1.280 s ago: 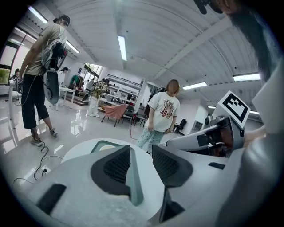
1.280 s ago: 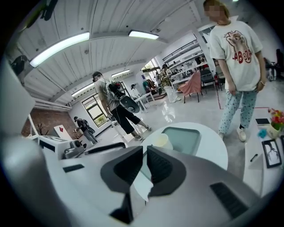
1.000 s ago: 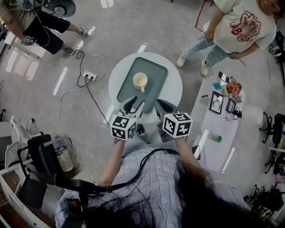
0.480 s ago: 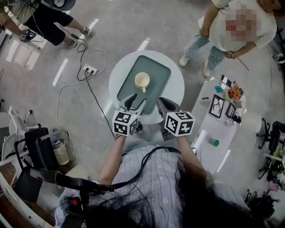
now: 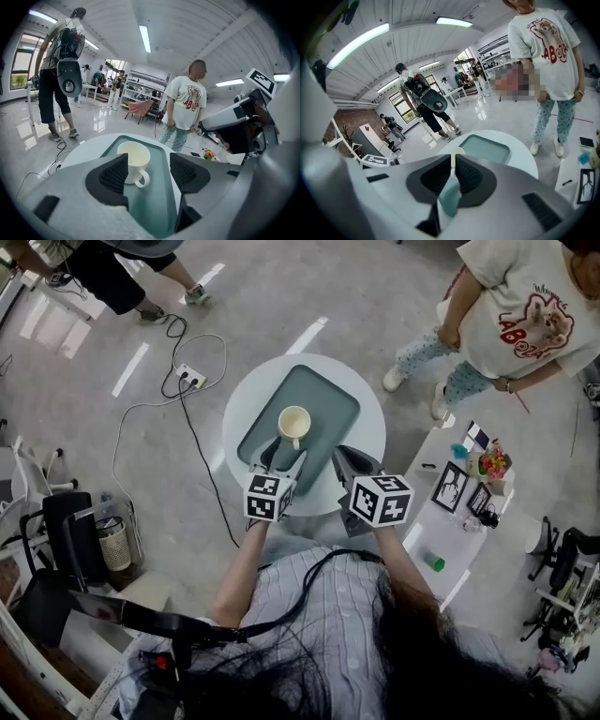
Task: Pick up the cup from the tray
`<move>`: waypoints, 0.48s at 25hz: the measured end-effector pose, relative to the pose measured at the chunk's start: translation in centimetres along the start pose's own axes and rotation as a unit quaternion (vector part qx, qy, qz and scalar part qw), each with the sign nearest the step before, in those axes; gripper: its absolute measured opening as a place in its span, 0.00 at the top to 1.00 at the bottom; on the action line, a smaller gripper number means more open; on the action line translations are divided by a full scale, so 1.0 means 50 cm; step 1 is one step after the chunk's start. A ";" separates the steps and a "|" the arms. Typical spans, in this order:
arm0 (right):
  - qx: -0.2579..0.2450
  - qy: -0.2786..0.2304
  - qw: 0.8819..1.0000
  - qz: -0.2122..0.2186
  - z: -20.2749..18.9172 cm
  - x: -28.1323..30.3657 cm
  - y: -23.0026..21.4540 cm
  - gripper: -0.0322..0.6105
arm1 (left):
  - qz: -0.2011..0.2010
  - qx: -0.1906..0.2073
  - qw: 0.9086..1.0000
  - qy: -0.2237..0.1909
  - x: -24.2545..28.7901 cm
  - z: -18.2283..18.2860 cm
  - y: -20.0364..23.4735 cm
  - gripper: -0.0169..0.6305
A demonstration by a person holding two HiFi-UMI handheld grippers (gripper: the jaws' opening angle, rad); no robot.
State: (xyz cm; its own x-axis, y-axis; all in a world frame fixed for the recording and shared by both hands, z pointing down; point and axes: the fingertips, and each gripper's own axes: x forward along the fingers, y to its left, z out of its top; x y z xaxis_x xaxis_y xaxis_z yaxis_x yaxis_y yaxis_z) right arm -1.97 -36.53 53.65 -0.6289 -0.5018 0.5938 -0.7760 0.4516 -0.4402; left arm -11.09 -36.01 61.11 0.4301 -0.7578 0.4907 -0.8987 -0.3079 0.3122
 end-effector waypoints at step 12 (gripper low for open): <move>-0.021 0.045 0.998 0.032 0.036 0.049 -0.081 0.88 | 0.099 -0.005 0.995 0.023 0.111 -0.039 0.047 0.31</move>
State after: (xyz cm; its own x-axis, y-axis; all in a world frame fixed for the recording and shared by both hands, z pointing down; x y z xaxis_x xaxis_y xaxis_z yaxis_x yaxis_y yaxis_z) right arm -0.46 -40.93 55.66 -0.6689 -0.4041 0.6239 -0.7306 0.5121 -0.4516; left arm -10.66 -39.82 66.15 0.2483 -0.7758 0.5801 -0.9654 -0.1487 0.2143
